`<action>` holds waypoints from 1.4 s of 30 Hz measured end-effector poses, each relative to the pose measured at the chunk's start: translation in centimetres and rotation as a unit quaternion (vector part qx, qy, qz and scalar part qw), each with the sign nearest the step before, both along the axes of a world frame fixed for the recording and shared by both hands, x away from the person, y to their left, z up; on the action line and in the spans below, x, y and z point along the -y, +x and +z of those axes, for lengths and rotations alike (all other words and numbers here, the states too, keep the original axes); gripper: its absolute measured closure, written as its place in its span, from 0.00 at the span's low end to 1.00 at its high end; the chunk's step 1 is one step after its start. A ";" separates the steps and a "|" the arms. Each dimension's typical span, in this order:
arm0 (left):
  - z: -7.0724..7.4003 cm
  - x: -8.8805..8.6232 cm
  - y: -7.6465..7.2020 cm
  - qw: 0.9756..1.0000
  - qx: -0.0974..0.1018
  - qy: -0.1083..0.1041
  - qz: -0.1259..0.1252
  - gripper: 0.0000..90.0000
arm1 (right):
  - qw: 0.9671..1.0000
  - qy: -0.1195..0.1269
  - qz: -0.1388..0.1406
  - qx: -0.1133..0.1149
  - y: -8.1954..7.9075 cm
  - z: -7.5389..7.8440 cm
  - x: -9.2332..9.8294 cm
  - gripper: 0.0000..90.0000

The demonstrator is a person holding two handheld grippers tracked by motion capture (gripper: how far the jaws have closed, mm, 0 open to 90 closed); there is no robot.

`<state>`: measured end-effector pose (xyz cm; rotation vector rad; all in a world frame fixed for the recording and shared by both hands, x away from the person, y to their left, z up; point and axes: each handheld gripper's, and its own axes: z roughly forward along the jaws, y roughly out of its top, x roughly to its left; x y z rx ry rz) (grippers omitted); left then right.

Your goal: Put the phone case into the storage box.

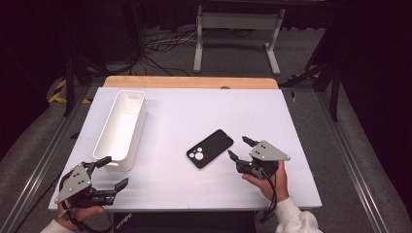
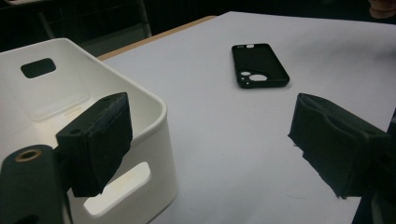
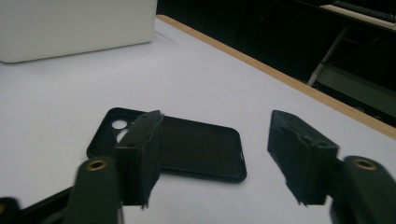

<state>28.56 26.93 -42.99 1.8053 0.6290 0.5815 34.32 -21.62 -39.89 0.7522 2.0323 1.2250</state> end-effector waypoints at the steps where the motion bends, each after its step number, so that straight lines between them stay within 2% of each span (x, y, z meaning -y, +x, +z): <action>1: -0.1 0.4 0.2 1.000 -0.002 -0.003 -0.005 0.17 | 1.000 -0.001 0.000 -0.002 0.3 0.1 0.0 0.48; 6: -0.1 1.3 0.6 1.000 0.007 0.020 -0.017 0.22 | 1.000 -0.013 -0.002 -0.016 2.5 0.9 -0.1 0.71; 8: -0.2 1.5 0.7 1.000 0.001 0.017 -0.022 0.23 | 1.000 -0.009 0.002 -0.021 3.0 1.0 -0.1 0.75; 9: -0.2 1.7 0.8 0.999 -0.001 0.017 -0.027 0.23 | 1.000 -0.007 0.006 -0.022 3.5 1.1 -0.2 0.81; 10: -0.3 1.9 0.9 0.999 0.001 0.025 -0.030 0.23 | 0.999 -0.021 0.007 -0.025 4.3 1.3 -0.7 0.88; 12: -0.4 2.2 1.1 0.999 0.000 0.022 -0.034 0.23 | 0.999 -0.031 0.006 -0.028 5.0 1.3 -1.2 0.94; 15: -0.4 2.6 1.5 0.999 -0.002 0.032 -0.040 0.24 | 0.998 -0.043 0.013 -0.040 6.7 1.4 -2.0 1.00; 18: -0.4 2.7 1.6 0.998 -0.005 0.036 -0.046 0.24 | 0.998 -0.045 0.017 -0.049 7.7 1.5 -2.5 1.00; 19: -0.5 2.7 1.7 0.998 -0.008 0.037 -0.048 0.24 | 0.996 -0.049 0.020 -0.068 9.1 1.4 -3.0 1.00; 20: -0.5 2.7 1.7 0.998 -0.008 0.038 -0.048 0.24 | 0.996 -0.052 0.020 -0.076 9.7 1.3 -3.3 1.00; 22: -0.5 2.7 1.7 0.998 -0.010 0.036 -0.051 0.24 | 0.994 -0.064 0.019 -0.089 10.7 1.1 -4.0 1.00; 23: -0.5 2.7 1.7 0.998 -0.010 0.036 -0.051 0.24 | 0.994 -0.064 0.019 -0.089 10.7 1.1 -4.0 1.00; 24: -0.5 2.7 1.7 0.998 -0.010 0.035 -0.052 0.24 | 0.993 -0.069 0.019 -0.098 11.2 0.9 -4.3 1.00; 26: -0.6 2.8 1.7 0.998 -0.013 0.035 -0.053 0.24 | 0.989 -0.097 0.017 -0.112 12.7 0.2 -5.6 1.00; 27: -0.7 2.9 1.7 0.998 -0.013 0.035 -0.055 0.24 | 0.989 -0.097 0.017 -0.112 12.7 0.2 -5.6 1.00; 30: -0.8 3.1 1.8 0.998 -0.015 0.041 -0.054 0.23 | 0.985 -0.113 0.013 -0.133 13.8 -1.0 -6.4 1.00; 31: -0.9 3.2 1.8 0.998 -0.016 0.042 -0.055 0.22 | 0.982 -0.115 0.011 -0.148 14.6 -1.9 -6.6 1.00; 33: -0.9 3.4 1.8 0.997 -0.009 0.043 -0.056 0.22 | 0.981 -0.115 0.011 -0.154 14.9 -2.2 -6.6 1.00; 36: -0.9 3.7 2.1 0.996 -0.015 0.041 -0.072 0.22 | 0.979 -0.112 0.002 -0.173 15.9 -3.2 -6.5 1.00; 37: -1.0 3.9 2.3 0.997 -0.016 0.038 -0.069 0.23 | 0.977 -0.121 -0.006 -0.177 16.2 -3.6 -6.5 1.00; 42: -1.1 3.8 2.9 0.997 -0.029 0.034 -0.062 0.24 | 0.974 -0.125 -0.011 -0.188 16.7 -4.2 -6.1 1.00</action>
